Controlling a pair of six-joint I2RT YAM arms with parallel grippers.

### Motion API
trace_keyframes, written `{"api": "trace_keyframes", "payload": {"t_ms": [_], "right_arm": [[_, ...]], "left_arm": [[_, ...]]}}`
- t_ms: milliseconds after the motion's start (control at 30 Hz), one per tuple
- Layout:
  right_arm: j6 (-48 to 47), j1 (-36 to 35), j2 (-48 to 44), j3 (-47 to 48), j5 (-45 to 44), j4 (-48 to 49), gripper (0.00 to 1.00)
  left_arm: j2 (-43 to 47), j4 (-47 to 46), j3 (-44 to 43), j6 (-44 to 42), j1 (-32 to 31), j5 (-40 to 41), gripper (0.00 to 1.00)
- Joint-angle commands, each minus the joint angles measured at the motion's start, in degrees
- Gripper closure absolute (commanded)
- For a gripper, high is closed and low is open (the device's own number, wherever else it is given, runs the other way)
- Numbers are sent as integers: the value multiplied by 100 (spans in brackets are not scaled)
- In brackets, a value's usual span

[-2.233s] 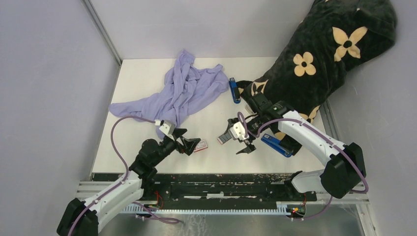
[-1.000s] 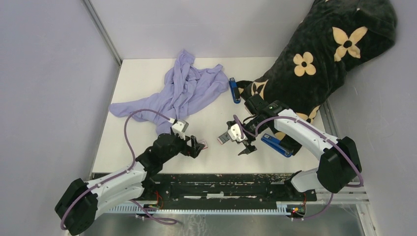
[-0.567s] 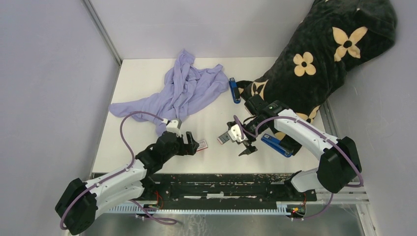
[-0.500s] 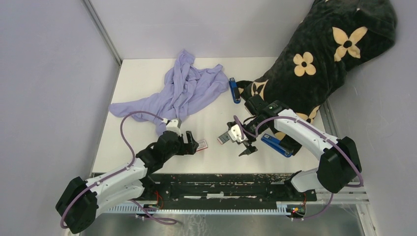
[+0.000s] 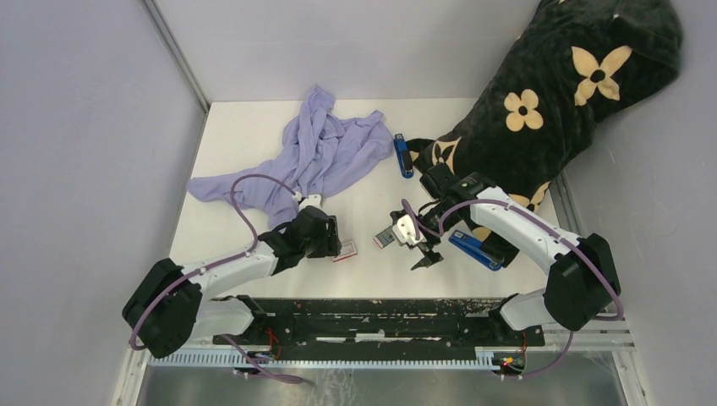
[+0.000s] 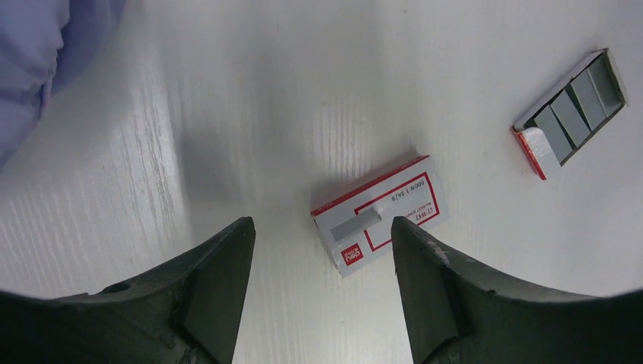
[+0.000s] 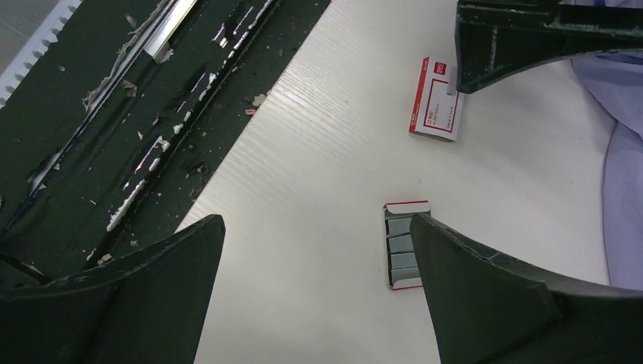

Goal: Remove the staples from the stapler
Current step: Move the staple box to the center of the board.

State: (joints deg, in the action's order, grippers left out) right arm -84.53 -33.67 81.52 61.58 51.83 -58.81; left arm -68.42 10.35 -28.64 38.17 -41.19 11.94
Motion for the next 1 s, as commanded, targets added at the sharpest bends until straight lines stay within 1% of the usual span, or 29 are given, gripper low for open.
{"api": "trace_keyframes", "payload": {"t_ms": [0,133,300,433,567,800,967], "right_arm": [[-169,-60,33,239,206,-135,0],[-192,-91,33,246,205,-164,0],[-230,-106,9,252,223,-199,0],[-243,-111,3,251,222,-219,0],[-248,-107,-6,257,229,-228,0],[-265,-109,30,255,247,-235,0],[-266,-106,22,256,252,-245,0]], "left_arm": [[-302,269,-581,232,47,329,31],[-716,504,-972,137,92,419,41],[-1296,686,-1310,-23,111,356,48],[-1644,704,-1511,-178,113,123,57],[-1668,561,-1475,-199,110,-245,65],[-1544,357,-1293,-136,-2,-1053,69],[-1525,361,-1183,-92,-132,-1137,68]]}}
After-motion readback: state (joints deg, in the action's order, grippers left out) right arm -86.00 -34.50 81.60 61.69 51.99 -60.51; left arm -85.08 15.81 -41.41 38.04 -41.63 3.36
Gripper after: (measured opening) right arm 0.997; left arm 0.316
